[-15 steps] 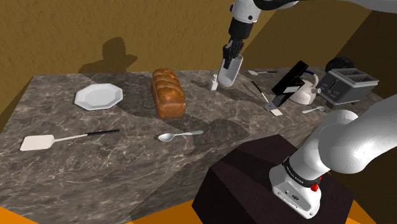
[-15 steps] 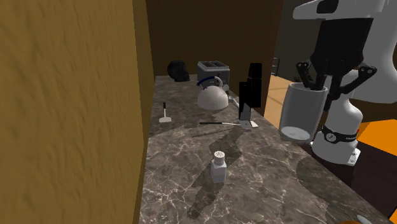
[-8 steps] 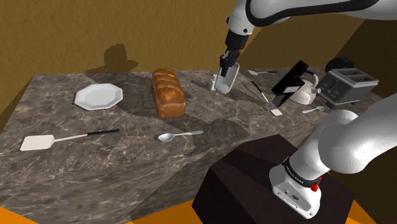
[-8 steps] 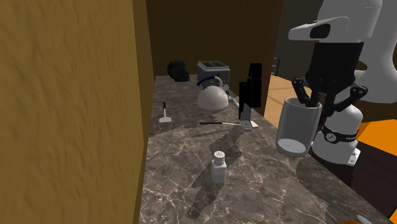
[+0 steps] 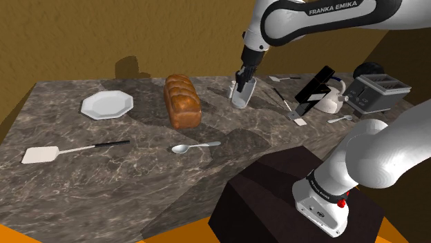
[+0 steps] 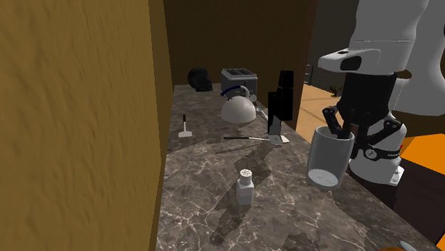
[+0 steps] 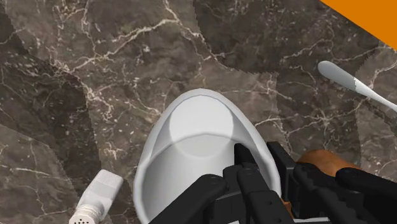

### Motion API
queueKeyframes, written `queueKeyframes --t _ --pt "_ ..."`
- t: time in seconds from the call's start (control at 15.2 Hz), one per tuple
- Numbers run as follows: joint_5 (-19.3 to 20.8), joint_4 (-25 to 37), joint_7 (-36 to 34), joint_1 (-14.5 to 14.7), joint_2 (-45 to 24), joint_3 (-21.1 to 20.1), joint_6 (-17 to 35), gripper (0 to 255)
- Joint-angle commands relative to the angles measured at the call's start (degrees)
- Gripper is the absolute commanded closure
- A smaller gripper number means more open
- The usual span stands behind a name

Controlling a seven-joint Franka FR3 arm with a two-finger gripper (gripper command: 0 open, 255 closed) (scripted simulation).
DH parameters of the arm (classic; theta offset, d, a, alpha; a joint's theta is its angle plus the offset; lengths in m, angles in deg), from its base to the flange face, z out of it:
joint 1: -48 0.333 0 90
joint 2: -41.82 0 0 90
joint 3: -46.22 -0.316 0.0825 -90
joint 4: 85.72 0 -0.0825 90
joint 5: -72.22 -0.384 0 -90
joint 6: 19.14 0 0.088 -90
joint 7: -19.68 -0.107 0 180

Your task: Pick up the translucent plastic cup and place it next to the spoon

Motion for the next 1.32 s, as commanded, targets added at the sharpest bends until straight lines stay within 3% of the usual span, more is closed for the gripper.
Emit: queueKeyframes --t 0.0,0.79,1.25 --pt "0.0 -1.3 0.0 0.0 -0.2 0.0 1.6 255" --pt "-0.4 -7.1 0.5 0.1 -4.6 0.1 11.7 255" --pt "-0.4 -7.1 0.5 0.1 -4.6 0.1 11.7 255"
